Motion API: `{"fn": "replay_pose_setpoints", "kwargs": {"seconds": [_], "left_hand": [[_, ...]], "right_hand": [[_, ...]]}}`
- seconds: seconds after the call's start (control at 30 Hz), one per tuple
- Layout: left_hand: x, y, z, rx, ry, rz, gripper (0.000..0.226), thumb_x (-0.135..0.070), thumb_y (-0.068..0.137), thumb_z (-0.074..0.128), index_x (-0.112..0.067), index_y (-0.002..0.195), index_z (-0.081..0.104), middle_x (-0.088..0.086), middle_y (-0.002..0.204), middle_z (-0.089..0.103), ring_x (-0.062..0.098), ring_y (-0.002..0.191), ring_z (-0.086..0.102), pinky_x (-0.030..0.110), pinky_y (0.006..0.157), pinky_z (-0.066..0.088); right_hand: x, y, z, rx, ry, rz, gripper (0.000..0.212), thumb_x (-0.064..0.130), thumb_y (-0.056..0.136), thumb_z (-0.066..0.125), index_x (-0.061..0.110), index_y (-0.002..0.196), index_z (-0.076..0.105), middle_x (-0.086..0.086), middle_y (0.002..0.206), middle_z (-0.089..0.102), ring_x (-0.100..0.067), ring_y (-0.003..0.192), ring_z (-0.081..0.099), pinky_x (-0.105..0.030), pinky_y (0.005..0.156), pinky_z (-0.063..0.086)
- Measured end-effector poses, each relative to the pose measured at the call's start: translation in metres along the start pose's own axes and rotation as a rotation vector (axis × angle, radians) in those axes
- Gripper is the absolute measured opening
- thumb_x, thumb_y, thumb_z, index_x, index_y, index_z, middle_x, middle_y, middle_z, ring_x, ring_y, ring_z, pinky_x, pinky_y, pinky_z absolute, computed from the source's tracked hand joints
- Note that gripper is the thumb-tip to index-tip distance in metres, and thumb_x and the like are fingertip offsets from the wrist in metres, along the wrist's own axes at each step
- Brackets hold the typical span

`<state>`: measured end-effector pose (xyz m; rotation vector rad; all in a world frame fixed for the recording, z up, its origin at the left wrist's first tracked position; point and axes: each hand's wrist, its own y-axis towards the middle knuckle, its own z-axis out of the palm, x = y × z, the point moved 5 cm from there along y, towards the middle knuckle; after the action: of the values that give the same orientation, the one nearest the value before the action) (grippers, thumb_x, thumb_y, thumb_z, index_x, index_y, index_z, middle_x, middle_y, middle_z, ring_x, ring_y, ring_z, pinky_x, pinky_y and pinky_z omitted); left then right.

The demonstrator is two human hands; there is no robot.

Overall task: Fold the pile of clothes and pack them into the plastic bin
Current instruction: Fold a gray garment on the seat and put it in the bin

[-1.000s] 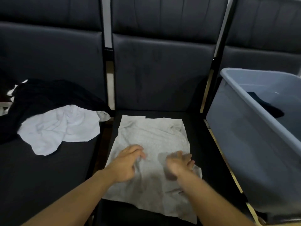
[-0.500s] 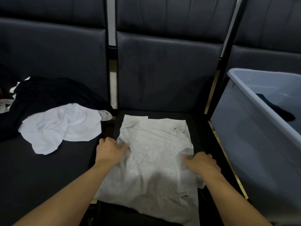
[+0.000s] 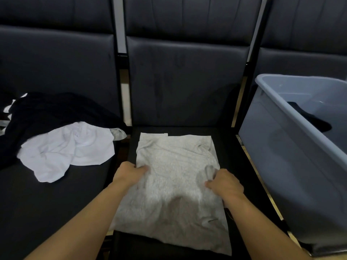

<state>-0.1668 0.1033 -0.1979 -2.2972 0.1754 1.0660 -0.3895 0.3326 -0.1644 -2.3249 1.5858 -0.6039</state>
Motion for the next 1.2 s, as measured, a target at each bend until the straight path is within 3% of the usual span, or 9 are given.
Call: {"fn": "replay_pose_setpoints", "kwargs": {"seconds": [0.1,0.2,0.37,0.47,0.57,0.73,0.87,1.0,1.2], "left_hand": [[0.000,-0.008,-0.002,0.036,-0.195,-0.004,0.042,-0.031,0.086,0.075,0.011,0.090,0.070,0.026,0.087,0.072,0.040,0.079,0.072,0.040,0.067,0.060],[0.000,-0.017,-0.004,0.031,-0.343,0.026,0.044,-0.034,0.086,0.075,0.007,0.101,0.070,0.026,0.099,0.072,0.043,0.091,0.071,0.054,0.080,0.058],[-0.012,-0.039,-0.014,-0.005,-0.435,0.239,0.034,-0.043,0.088,0.073,-0.010,0.092,0.077,0.004,0.117,0.069,0.022,0.108,0.067,0.049,0.096,0.055],[-0.023,-0.056,-0.027,-0.043,-0.448,0.357,0.018,-0.045,0.090,0.069,-0.032,0.100,0.077,-0.018,0.145,0.046,0.004,0.129,0.047,0.034,0.106,0.042],[-0.035,-0.073,-0.036,-0.073,-0.397,0.468,0.014,-0.047,0.094,0.064,-0.039,0.099,0.073,-0.026,0.145,0.043,-0.007,0.127,0.043,0.024,0.105,0.036],[-0.052,-0.097,-0.044,-0.110,-0.365,0.596,0.016,-0.036,0.101,0.057,-0.027,0.109,0.067,-0.022,0.084,0.066,-0.007,0.080,0.060,0.015,0.077,0.049],[-0.046,-0.093,-0.049,-0.068,-0.317,0.587,0.043,-0.023,0.102,0.052,-0.033,0.144,0.046,-0.022,0.124,0.062,-0.005,0.113,0.058,0.021,0.098,0.047],[-0.043,-0.090,-0.054,-0.087,-0.303,0.536,0.049,-0.017,0.102,0.045,-0.035,0.147,0.041,-0.021,0.116,0.063,-0.010,0.091,0.060,0.018,0.079,0.051],[-0.026,-0.066,-0.036,0.018,-0.296,0.288,0.029,-0.018,0.103,0.047,-0.025,0.131,0.051,-0.003,0.113,0.063,0.011,0.097,0.060,0.023,0.070,0.045]], "right_hand": [[-0.005,0.001,0.000,0.023,0.102,0.019,0.048,0.036,0.085,0.077,0.012,0.122,0.056,-0.002,0.101,0.061,-0.019,0.086,0.061,-0.029,0.064,0.047],[-0.008,0.005,-0.001,0.041,0.231,0.003,0.026,0.027,0.085,0.077,0.014,0.092,0.055,-0.001,0.084,0.059,-0.015,0.072,0.060,-0.027,0.057,0.047],[-0.008,0.001,-0.010,-0.125,0.436,-0.166,0.040,0.032,0.090,0.073,0.008,0.064,0.055,-0.005,0.070,0.058,-0.018,0.064,0.057,-0.027,0.055,0.043],[-0.005,-0.008,-0.020,-0.211,0.682,-0.252,0.047,0.038,0.085,0.079,-0.004,0.069,0.064,0.012,0.113,0.058,-0.005,0.101,0.055,-0.029,0.085,0.046],[0.001,-0.023,-0.024,-0.131,1.010,-0.335,0.044,0.041,0.085,0.078,-0.003,0.082,0.073,0.026,0.144,0.047,0.009,0.117,0.047,-0.032,0.107,0.035],[0.007,-0.053,-0.046,-0.218,1.176,-0.473,0.031,0.050,0.096,0.063,0.023,0.100,0.076,0.009,0.103,0.075,-0.004,0.100,0.068,-0.027,0.089,0.052],[0.009,-0.052,-0.052,-0.201,1.057,-0.558,0.039,0.041,0.091,0.072,0.032,0.126,0.058,0.017,0.119,0.066,-0.005,0.113,0.063,-0.030,0.093,0.052],[0.011,-0.051,-0.055,-0.175,1.055,-0.580,0.050,0.040,0.091,0.073,0.032,0.134,0.051,0.016,0.124,0.063,-0.005,0.115,0.062,-0.031,0.092,0.052],[-0.004,-0.018,-0.018,-0.063,0.951,-0.322,0.052,0.043,0.092,0.070,0.023,0.136,0.051,0.001,0.126,0.063,-0.017,0.112,0.062,-0.042,0.100,0.052]]}}
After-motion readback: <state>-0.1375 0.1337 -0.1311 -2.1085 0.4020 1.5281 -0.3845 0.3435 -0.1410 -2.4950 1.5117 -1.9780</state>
